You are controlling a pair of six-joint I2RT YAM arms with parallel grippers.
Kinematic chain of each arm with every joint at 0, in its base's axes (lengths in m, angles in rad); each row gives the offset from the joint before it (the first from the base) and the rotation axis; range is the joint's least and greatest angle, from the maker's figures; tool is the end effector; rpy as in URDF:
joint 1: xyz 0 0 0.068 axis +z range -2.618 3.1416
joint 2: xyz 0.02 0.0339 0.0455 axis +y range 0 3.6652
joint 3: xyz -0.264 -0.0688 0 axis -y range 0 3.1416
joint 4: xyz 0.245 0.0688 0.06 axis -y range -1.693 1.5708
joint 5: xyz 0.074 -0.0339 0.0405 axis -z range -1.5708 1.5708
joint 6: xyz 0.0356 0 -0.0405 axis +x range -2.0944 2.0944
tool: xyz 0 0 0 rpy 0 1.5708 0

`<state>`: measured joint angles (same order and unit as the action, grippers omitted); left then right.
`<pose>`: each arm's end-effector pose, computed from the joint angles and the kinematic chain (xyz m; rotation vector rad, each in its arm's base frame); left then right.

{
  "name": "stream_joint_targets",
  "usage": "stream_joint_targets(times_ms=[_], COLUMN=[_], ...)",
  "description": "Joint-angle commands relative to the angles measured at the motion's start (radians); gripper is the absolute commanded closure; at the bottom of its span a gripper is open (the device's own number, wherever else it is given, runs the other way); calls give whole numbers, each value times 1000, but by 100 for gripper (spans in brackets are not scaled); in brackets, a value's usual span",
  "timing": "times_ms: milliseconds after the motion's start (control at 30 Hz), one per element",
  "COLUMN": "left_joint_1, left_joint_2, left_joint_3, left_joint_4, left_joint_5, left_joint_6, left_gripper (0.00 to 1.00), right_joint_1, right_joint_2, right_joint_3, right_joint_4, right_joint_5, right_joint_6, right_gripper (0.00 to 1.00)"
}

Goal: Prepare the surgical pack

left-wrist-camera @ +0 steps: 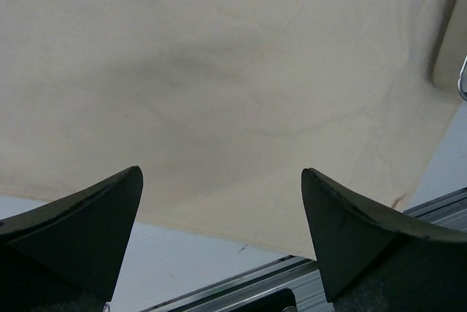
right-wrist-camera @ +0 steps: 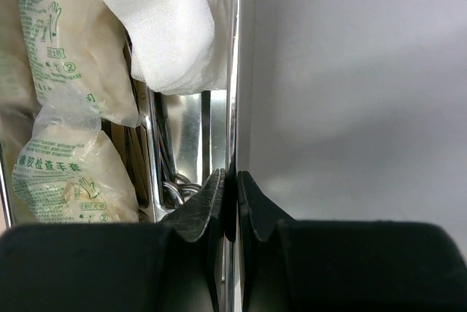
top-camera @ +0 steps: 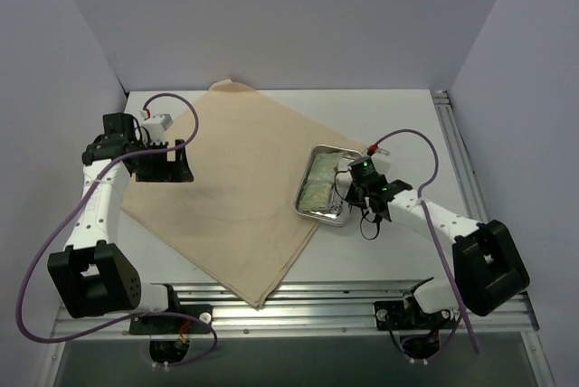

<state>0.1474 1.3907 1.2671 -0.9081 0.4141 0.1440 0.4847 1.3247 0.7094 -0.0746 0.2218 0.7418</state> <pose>0.2770 0.0267 0.3111 0.1420 2.5211 -0.4228 0.2463 0.1209 0.2079 0.4091 2.2359 0.4090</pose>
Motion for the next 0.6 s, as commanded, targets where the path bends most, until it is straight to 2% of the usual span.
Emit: stream_joint_targets(times_ms=[0, 267, 333, 467, 567], left_joint_1=[15, 44, 53, 66, 77], left_joint_2=[7, 17, 25, 39, 48], left_joint_3=[-3, -17, -21, -37, -55], left_joint_4=[40, 48, 54, 72, 97], left_joint_5=[-14, -40, -49, -66, -86], left_joint_6=[23, 45, 46, 52, 52], left_gripper=[0, 0, 5, 5, 6], right_joint_1=[23, 116, 133, 189, 225], right_joint_2=[97, 394, 450, 638, 749], right_joint_3=[130, 352, 406, 621, 717], right_joint_4=[225, 289, 297, 215, 182], right_joint_5=[-65, -186, -280, -346, -400], right_joint_6=[-71, -162, -209, -315, -381], right_gripper=[100, 100, 100, 100, 100])
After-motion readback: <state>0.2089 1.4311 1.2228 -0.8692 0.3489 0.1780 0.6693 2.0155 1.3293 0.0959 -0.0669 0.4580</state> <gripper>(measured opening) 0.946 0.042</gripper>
